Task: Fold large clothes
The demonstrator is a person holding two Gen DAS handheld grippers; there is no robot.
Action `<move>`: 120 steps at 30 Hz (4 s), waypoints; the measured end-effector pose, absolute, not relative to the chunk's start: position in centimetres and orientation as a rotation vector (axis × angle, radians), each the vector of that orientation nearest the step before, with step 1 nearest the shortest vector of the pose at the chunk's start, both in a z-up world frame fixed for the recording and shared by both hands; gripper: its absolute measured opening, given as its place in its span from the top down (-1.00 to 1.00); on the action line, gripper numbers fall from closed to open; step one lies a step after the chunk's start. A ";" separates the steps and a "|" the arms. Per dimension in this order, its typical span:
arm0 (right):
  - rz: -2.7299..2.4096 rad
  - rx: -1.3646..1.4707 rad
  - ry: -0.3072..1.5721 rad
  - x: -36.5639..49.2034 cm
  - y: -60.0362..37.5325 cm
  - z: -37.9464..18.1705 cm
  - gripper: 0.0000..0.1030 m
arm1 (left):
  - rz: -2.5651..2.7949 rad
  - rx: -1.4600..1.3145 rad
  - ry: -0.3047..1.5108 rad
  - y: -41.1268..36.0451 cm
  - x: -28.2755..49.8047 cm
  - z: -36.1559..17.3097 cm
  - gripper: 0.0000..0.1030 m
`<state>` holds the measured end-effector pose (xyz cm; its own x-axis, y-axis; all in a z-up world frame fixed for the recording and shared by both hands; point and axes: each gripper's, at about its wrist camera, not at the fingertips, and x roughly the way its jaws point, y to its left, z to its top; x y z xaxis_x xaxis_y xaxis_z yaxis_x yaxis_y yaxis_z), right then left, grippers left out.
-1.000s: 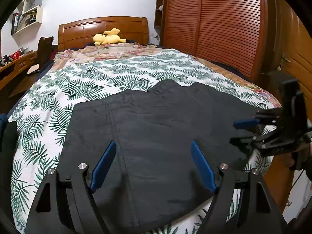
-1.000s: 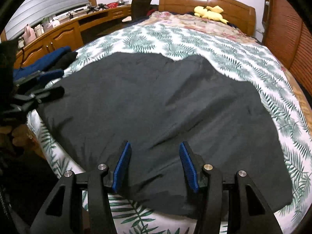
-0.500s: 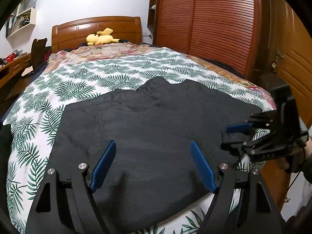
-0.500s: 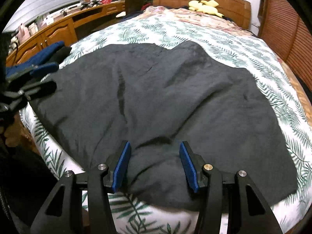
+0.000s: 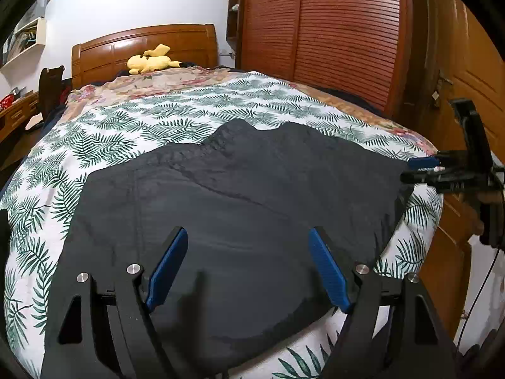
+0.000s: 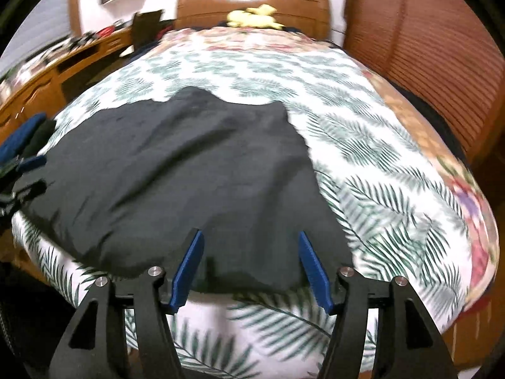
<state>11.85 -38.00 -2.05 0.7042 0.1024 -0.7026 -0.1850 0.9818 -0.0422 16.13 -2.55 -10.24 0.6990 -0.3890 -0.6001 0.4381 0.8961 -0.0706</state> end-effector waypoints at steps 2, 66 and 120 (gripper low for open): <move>0.147 -0.088 0.779 11.7 -38.8 -2.1 -0.31 | -0.466 0.091 0.653 -2.9 16.1 -10.4 -0.55; 0.455 -0.101 0.547 13.7 -33.1 4.9 0.91 | -0.384 0.091 0.650 1.2 14.8 -9.6 -0.55; 0.472 -0.153 0.705 11.8 -18.8 -5.0 0.19 | -0.301 -0.056 0.529 7.4 14.4 -6.9 -0.54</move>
